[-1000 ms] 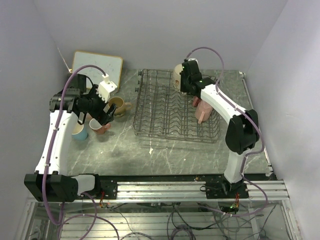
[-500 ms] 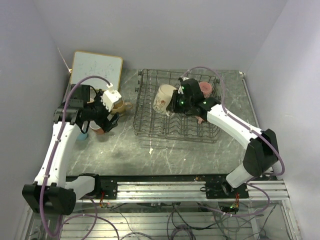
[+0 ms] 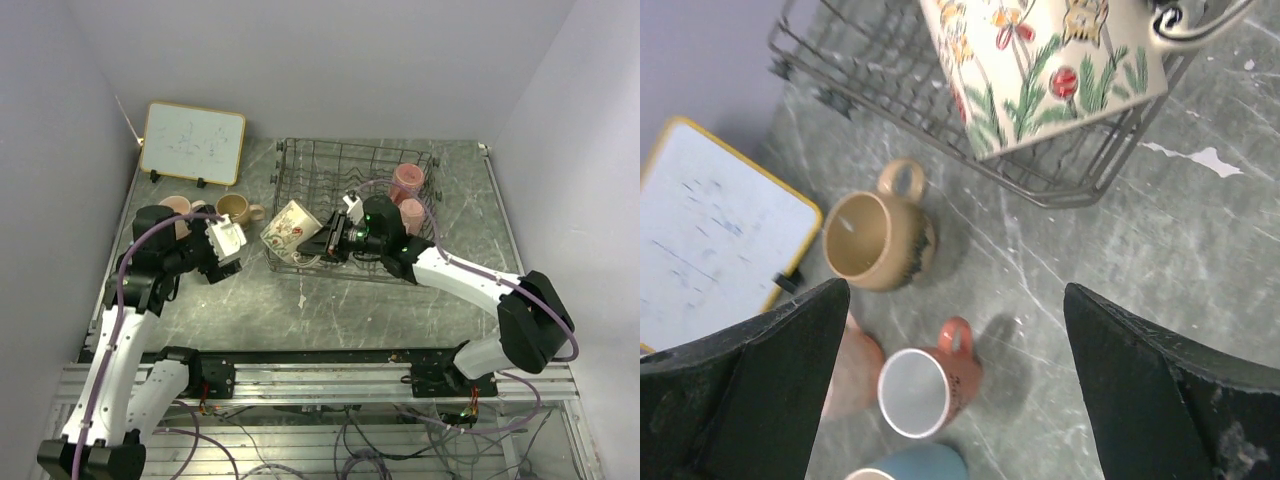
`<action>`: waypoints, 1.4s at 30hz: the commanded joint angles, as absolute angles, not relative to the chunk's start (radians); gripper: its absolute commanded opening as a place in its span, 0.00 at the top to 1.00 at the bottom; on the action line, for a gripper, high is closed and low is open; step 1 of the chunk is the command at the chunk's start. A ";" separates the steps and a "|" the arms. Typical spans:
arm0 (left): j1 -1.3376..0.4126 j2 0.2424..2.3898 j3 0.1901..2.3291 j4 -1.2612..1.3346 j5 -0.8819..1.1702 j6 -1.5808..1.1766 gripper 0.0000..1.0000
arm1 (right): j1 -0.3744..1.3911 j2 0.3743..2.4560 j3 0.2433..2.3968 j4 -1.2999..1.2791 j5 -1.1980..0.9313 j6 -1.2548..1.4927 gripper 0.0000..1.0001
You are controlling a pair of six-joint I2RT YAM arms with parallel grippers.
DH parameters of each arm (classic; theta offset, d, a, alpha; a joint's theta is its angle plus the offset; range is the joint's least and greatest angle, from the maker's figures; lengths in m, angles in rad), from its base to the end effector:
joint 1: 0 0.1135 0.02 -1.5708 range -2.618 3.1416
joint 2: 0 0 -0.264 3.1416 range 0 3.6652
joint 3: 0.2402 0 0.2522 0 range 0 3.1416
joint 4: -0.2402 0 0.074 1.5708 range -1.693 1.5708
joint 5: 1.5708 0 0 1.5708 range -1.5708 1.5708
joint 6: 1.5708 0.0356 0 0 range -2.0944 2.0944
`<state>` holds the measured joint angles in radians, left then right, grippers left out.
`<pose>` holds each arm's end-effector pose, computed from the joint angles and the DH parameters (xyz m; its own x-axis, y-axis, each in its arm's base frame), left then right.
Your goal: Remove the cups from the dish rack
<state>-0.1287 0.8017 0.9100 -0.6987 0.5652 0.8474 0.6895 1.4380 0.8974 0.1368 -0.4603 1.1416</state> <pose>0.1561 -0.0394 0.3314 0.0465 0.6322 -0.7734 0.7776 0.4630 0.4253 0.2394 0.2179 0.2589 -0.9310 0.2883 -0.2240 -0.0927 0.4068 0.9088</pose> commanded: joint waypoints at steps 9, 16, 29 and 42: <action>-0.146 0.642 0.834 -0.409 0.674 0.955 0.07 | 0.794 1.495 0.874 0.938 -0.594 1.644 1.00; -0.146 0.652 0.893 -0.377 0.704 0.876 0.15 | 0.846 1.514 0.901 0.984 -0.588 1.690 1.00; -0.146 0.659 0.924 -0.390 0.728 0.822 0.54 | 0.953 1.564 0.913 1.092 -0.546 1.772 1.00; -0.146 0.837 1.080 -0.886 0.605 0.934 0.93 | 0.795 1.453 0.868 0.623 -0.563 1.493 0.23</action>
